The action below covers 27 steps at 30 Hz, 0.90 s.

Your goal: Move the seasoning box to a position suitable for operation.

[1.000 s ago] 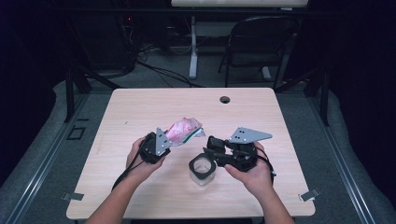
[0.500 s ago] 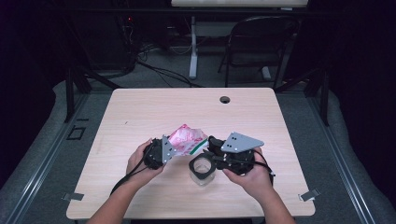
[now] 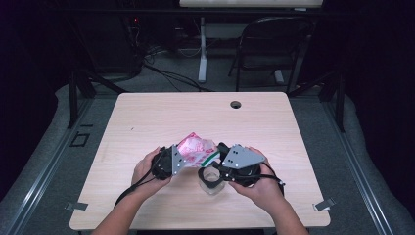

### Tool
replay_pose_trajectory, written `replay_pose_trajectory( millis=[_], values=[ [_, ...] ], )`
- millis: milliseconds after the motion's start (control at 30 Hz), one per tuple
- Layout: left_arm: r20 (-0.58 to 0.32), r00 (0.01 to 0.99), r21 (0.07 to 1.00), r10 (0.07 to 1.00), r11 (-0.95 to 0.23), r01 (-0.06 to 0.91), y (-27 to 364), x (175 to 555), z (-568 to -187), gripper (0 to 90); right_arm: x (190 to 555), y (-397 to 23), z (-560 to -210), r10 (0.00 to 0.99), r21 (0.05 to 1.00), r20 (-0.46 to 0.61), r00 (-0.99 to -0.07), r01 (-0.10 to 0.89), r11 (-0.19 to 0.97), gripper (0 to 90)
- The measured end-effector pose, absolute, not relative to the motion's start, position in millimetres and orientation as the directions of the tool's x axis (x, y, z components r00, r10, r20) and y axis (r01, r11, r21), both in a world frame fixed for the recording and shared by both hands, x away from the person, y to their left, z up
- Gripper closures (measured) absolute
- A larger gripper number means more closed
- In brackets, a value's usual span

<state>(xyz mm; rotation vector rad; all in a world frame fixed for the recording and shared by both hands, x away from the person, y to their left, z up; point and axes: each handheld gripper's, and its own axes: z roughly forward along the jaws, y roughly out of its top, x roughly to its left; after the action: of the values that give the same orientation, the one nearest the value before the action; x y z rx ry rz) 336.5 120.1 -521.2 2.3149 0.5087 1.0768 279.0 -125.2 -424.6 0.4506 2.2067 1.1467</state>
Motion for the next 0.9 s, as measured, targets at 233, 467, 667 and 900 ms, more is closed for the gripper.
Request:
replay_pose_trajectory(
  millis=[233, 467, 667, 900],
  values=[
    [0.614, 0.602, 0.583, 0.511, -0.807, 0.091, 119.0, 333.4, -519.1, 65.9, 278.2, -116.5, -428.0, 0.513, 0.807, -0.371, -0.774, 0.004, 0.59, 54.2],
    [0.651, 0.581, 0.563, 0.489, -0.824, 0.063, 116.6, 329.9, -517.9, 65.9, 279.0, -114.9, -430.1, 0.501, 0.81, -0.337, -0.797, 0.026, 0.586, 63.2],
    [0.667, 0.571, 0.552, 0.478, -0.832, 0.051, 115.5, 329.3, -519.7, 66.0, 279.8, -115.4, -431.3, 0.498, 0.816, -0.305, -0.812, 0.047, 0.577, 69.1],
    [0.675, 0.563, 0.551, 0.476, -0.834, 0.045, 116.4, 329.4, -519.1, 66.1, 278.4, -115.0, -431.1, 0.48, 0.821, -0.278, -0.832, 0.053, 0.568, 81.3]
  ],
)
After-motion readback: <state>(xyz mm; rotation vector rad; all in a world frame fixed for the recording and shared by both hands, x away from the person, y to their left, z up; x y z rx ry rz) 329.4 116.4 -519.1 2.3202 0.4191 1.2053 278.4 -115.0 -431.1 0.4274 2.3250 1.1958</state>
